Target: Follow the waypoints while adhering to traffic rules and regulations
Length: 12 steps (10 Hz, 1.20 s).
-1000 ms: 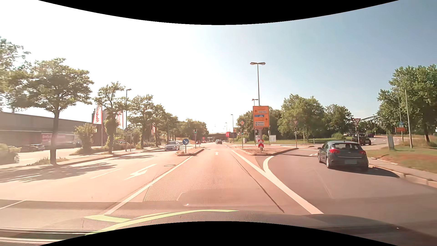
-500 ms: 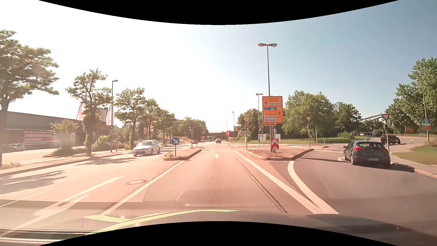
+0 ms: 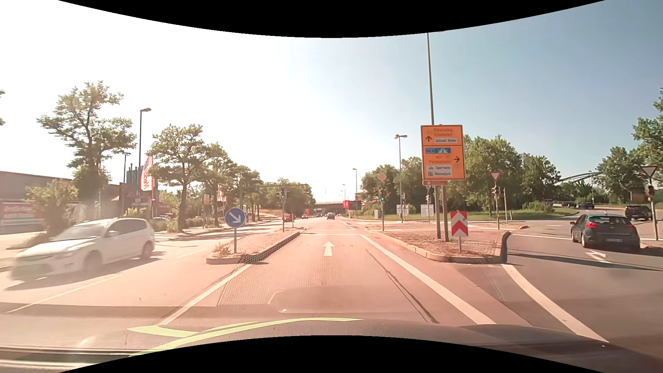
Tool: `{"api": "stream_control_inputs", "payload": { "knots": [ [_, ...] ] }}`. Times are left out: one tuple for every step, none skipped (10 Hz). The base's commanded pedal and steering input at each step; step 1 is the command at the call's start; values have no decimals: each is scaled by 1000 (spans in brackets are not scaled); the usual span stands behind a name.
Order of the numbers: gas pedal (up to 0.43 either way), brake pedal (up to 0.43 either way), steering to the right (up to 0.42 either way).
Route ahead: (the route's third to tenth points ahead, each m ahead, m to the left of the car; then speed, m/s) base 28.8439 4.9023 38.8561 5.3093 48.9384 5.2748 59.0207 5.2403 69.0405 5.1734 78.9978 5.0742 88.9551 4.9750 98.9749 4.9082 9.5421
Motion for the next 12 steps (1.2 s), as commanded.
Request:
{"api": "stream_control_inputs", "payload": {
  "knots": [
    [59, 0, 0],
    [59, 0, 0],
    [59, 0, 0],
    [59, 0, 0],
    [59, 0, 0],
    [59, 0, 0],
    [59, 0, 0],
    [59, 0, 0],
    [59, 0, 0],
    [59, 0, 0],
    [59, 0, -1],
    [59, 0, 0]
  ]
}}
